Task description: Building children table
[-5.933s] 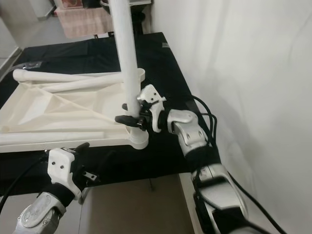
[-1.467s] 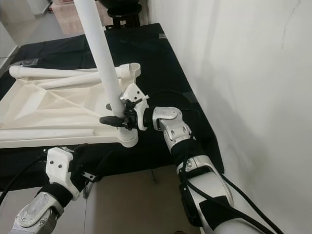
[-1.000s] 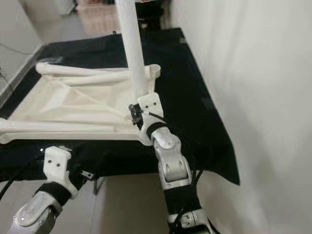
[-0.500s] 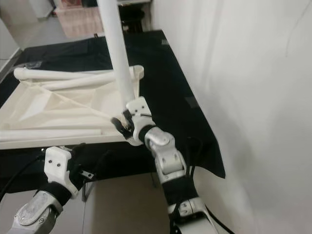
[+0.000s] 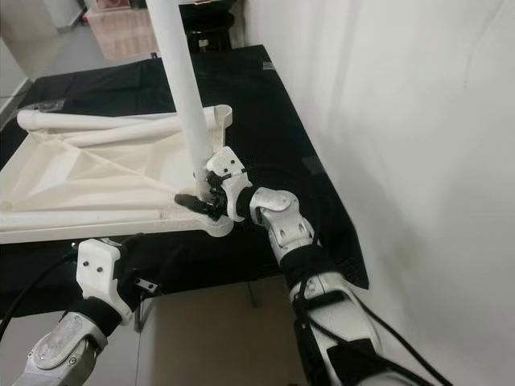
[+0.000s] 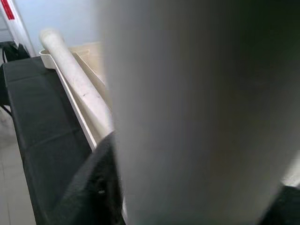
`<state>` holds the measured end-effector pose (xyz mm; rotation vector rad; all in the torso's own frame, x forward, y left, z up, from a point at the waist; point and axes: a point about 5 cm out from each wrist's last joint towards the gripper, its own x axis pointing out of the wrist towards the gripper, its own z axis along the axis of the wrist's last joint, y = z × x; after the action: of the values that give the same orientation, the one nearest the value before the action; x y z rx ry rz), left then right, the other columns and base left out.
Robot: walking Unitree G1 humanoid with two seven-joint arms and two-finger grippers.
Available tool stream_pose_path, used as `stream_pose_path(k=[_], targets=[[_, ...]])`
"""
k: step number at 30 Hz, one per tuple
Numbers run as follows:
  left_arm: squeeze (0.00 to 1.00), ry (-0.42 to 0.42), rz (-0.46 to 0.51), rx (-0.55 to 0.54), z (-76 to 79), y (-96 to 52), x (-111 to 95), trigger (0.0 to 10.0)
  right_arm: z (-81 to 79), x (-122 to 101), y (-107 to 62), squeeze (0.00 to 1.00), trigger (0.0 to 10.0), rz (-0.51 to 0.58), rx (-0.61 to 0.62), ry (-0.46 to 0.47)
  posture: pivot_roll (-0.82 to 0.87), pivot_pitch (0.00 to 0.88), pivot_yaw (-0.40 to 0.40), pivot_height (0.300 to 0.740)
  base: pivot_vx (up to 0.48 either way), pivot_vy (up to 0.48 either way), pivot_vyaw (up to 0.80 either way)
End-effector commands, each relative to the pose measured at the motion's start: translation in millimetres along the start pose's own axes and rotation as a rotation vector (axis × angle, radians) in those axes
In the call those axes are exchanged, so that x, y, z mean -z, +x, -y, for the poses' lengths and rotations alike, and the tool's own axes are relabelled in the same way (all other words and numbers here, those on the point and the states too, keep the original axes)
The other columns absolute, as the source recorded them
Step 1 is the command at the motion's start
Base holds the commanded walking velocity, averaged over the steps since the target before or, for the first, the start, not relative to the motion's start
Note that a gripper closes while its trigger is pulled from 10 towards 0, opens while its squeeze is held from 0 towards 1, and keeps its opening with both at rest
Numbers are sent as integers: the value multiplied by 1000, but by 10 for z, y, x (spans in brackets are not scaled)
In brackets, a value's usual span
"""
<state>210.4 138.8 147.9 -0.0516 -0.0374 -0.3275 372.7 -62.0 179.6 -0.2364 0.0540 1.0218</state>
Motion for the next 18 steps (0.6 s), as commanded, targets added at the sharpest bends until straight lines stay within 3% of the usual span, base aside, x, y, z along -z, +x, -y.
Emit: stream_pose_path(k=[1, 12, 13, 14, 15, 16, 17, 18], targets=[[0, 3, -12, -3, -7, -19, 35, 10000, -42, 18, 55, 0, 0, -8, -53, 1, -2, 94, 56, 740, 0, 0, 0], [0, -4, -14, 0, 2, -51, 41, 10000, 62, 143, -122, 0, 0, -40, 14, -12, -13, 99, 51, 740, 0, 0, 0], [0, -6, -15, 1, 0, -64, 43, 10000, 63, 247, -181, 0, 0, -90, 228, 13, -12, 100, 45, 740, 0, 0, 0], [0, -6, -15, 1, 0, -64, 43, 10000, 63, 247, -181, 0, 0, -90, 228, 13, -12, 100, 45, 740, 0, 0, 0], [0, -15, -15, 0, -8, -76, 43, 10000, -147, 378, -261, 0, 0, -117, 421, 88, -29, 107, 50, 740, 0, 0, 0], [0, -15, -15, 0, -8, -76, 43, 10000, -147, 378, -261, 0, 0, -117, 421, 88, -29, 107, 50, 740, 0, 0, 0], [0, -20, -16, 1, -18, -79, 42, 10000, -429, 469, -325, 0, 0, -129, 521, 117, -28, 115, 67, 740, 0, 0, 0], [0, -23, -19, 3, -40, -76, 48, 10000, -587, 471, -324, 0, 0, -115, 542, 176, -43, 97, 83, 740, 0, 0, 0]])
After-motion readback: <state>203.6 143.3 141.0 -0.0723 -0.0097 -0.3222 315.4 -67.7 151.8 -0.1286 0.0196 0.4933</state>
